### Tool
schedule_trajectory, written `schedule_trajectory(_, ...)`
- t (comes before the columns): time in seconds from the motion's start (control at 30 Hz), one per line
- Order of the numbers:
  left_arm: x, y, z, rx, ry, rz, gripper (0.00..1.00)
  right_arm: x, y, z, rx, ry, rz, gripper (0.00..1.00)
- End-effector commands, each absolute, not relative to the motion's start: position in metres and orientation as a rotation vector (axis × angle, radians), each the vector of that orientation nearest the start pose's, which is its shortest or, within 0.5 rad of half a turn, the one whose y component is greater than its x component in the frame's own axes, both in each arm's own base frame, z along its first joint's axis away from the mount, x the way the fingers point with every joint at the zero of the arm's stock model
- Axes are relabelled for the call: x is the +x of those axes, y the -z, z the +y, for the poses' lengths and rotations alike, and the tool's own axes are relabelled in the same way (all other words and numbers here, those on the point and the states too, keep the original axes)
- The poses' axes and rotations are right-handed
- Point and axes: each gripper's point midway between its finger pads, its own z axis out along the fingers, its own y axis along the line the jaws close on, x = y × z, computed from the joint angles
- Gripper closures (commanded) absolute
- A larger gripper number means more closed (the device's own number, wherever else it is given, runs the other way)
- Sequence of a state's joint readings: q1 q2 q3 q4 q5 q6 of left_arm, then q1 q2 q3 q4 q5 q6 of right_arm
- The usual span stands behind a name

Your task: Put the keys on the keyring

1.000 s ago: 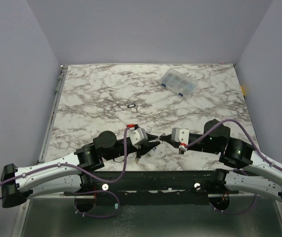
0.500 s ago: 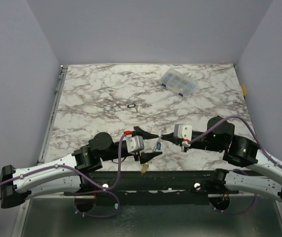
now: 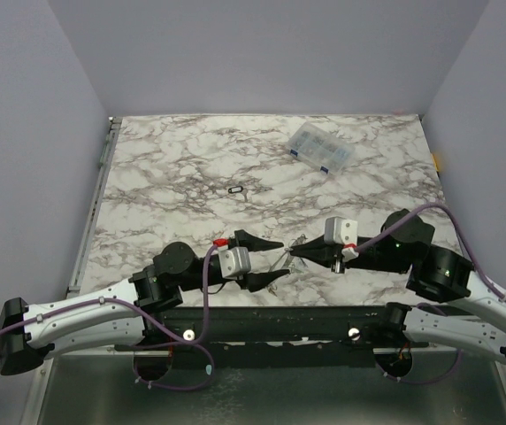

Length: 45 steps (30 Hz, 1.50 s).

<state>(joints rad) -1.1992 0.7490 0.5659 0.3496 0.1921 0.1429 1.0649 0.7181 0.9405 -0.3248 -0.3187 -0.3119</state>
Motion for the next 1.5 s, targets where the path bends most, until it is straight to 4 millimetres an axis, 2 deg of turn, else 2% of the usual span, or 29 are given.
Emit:
schedule_trajectory(0.0,0.087,-0.324,-0.314,1.017,1.037,0.97,0.47,0.098,-0.365,0.273,-1.092,-0.941,1.072,1.0)
schedule_trajectory(0.07,0.087,-0.327,-0.314,1.001,1.049,0.966,0.52,0.1,-0.366,0.273,-1.053,-0.951,1.054,0.99)
schedule_trajectory(0.27,0.089,-0.338,-0.315,0.946,1.088,0.987,0.76,0.112,-0.363,0.278,-0.944,-0.957,1.03,0.99)
schedule_trajectory(0.37,0.089,-0.339,-0.318,0.933,1.112,1.009,0.82,0.121,-0.366,0.278,-0.866,-0.947,1.002,0.99)
schedule_trajectory(0.5,0.09,-0.34,-0.321,0.918,1.132,1.032,0.81,0.134,-0.365,0.28,-0.793,-0.923,0.995,0.99)
schedule_trajectory(0.63,0.091,-0.346,-0.32,0.884,1.149,1.047,0.49,0.141,-0.365,0.28,-0.741,-0.907,0.967,0.99)
schedule_trajectory(0.7,0.093,-0.348,-0.316,0.874,1.132,1.052,0.41,0.142,-0.367,0.279,-0.735,-0.897,0.956,0.99)
schedule_trajectory(0.77,0.099,-0.35,-0.309,0.856,1.096,1.076,0.4,0.141,-0.371,0.277,-0.729,-0.893,0.943,0.99)
schedule_trajectory(0.93,0.109,-0.346,-0.295,0.836,1.008,1.118,0.42,0.136,-0.375,0.275,-0.738,-0.908,0.926,0.99)
schedule_trajectory(1.17,0.119,-0.332,-0.291,0.832,0.939,1.184,0.59,0.132,-0.385,0.272,-0.729,-0.925,0.908,0.99)
schedule_trajectory(1.33,0.12,-0.318,-0.295,0.866,0.919,1.211,0.57,0.13,-0.388,0.273,-0.734,-0.937,0.904,0.99)
schedule_trajectory(1.37,0.121,-0.316,-0.295,0.868,0.917,1.216,0.6,0.131,-0.388,0.274,-0.738,-0.937,0.907,0.99)
schedule_trajectory(1.47,0.12,-0.314,-0.299,0.879,0.921,1.223,0.78,0.13,-0.385,0.276,-0.745,-0.945,0.917,0.99)
